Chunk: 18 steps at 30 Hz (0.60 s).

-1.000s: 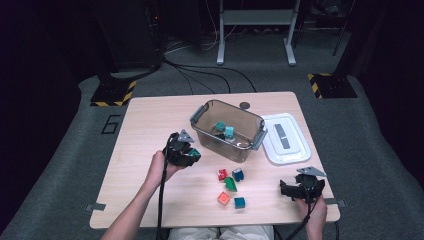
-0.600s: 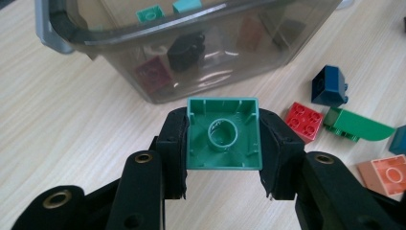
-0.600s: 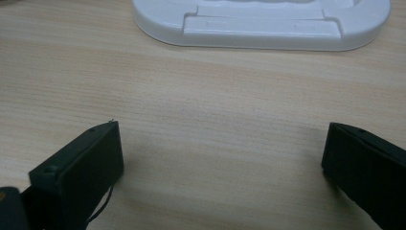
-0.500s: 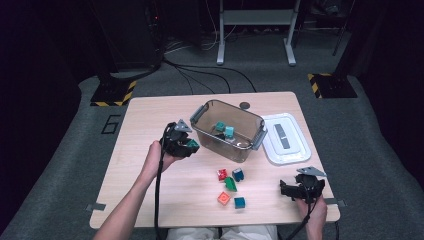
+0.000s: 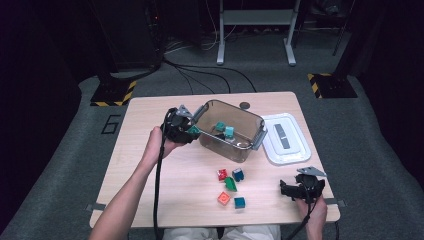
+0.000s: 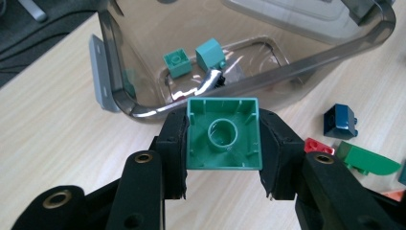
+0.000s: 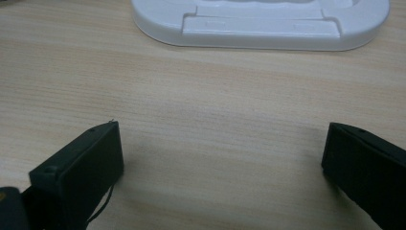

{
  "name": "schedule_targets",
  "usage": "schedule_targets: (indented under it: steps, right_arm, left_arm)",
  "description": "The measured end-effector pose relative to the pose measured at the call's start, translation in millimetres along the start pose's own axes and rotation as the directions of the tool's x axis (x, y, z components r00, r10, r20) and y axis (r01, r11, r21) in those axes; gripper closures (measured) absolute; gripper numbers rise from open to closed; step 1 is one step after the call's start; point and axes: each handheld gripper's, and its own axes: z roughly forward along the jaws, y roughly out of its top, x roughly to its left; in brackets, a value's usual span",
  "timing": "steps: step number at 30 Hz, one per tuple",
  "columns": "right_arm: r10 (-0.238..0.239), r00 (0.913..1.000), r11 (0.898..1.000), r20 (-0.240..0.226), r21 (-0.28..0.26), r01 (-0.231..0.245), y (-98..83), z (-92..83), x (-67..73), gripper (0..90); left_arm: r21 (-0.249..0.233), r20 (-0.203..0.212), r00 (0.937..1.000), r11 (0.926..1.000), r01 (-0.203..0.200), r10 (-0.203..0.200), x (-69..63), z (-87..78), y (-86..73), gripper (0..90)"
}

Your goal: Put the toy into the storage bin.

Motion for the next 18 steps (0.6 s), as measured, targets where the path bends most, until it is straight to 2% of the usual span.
schedule_targets:
  steps: [18]
  right_arm:
    - [0.0,1.0,1.0,0.001,-0.001,0.0,0.0,0.0,-0.1,0.0]
  left_arm:
    - [-0.021,-0.015,0.9997,0.9996,-0.019,0.019,4.6,-1.0,32.7,58.6]
